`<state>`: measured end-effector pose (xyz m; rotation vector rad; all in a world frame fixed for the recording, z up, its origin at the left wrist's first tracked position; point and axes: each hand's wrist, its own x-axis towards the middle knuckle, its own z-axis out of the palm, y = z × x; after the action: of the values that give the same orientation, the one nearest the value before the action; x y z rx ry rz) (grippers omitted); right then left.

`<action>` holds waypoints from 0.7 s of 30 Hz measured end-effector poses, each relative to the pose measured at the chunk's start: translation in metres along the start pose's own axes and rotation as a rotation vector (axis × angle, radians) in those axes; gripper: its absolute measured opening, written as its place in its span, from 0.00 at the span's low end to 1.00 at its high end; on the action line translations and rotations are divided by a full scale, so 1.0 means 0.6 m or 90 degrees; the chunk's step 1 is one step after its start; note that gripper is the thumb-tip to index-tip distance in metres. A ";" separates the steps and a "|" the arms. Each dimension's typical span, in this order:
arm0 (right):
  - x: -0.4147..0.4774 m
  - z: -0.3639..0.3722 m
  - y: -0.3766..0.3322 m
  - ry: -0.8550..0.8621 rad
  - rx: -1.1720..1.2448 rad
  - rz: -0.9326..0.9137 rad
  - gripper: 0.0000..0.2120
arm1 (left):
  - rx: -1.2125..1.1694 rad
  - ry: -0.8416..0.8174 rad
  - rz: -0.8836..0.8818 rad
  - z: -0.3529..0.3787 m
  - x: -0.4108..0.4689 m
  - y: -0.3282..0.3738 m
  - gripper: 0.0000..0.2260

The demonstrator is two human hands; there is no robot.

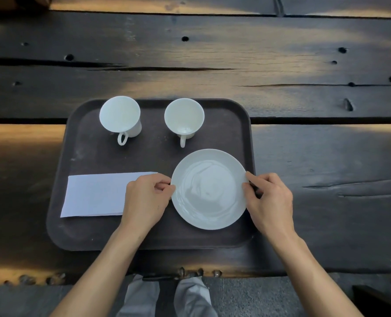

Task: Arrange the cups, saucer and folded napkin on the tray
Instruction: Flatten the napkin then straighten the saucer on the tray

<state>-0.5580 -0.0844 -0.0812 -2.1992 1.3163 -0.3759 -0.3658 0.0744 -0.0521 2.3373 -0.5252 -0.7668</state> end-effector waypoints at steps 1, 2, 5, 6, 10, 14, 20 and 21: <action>-0.001 0.001 0.000 0.003 0.004 0.003 0.12 | -0.003 0.001 0.001 0.000 0.001 0.000 0.05; -0.002 0.001 0.000 0.005 0.009 0.004 0.12 | -0.006 0.001 0.001 -0.001 0.002 -0.001 0.05; -0.003 0.003 0.001 0.007 0.013 0.001 0.12 | -0.018 -0.004 -0.007 -0.001 0.003 -0.002 0.05; -0.003 0.003 0.001 0.008 0.014 0.001 0.12 | -0.019 -0.003 -0.006 0.000 0.004 -0.001 0.05; -0.004 0.003 0.000 0.011 0.011 -0.006 0.13 | -0.023 0.006 -0.001 0.003 0.004 -0.003 0.04; -0.005 -0.002 -0.005 -0.006 -0.004 0.001 0.13 | -0.025 -0.002 0.008 -0.002 0.003 -0.004 0.04; -0.014 -0.021 -0.034 -0.059 -0.019 -0.004 0.21 | 0.045 -0.018 0.071 -0.028 -0.018 0.011 0.09; -0.014 -0.025 -0.047 -0.047 -0.023 -0.017 0.23 | 0.037 -0.014 0.076 -0.039 -0.026 0.021 0.08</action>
<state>-0.5492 -0.0713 -0.0524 -2.2404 1.2657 -0.2797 -0.3649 0.0838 -0.0224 2.3285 -0.6980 -0.7308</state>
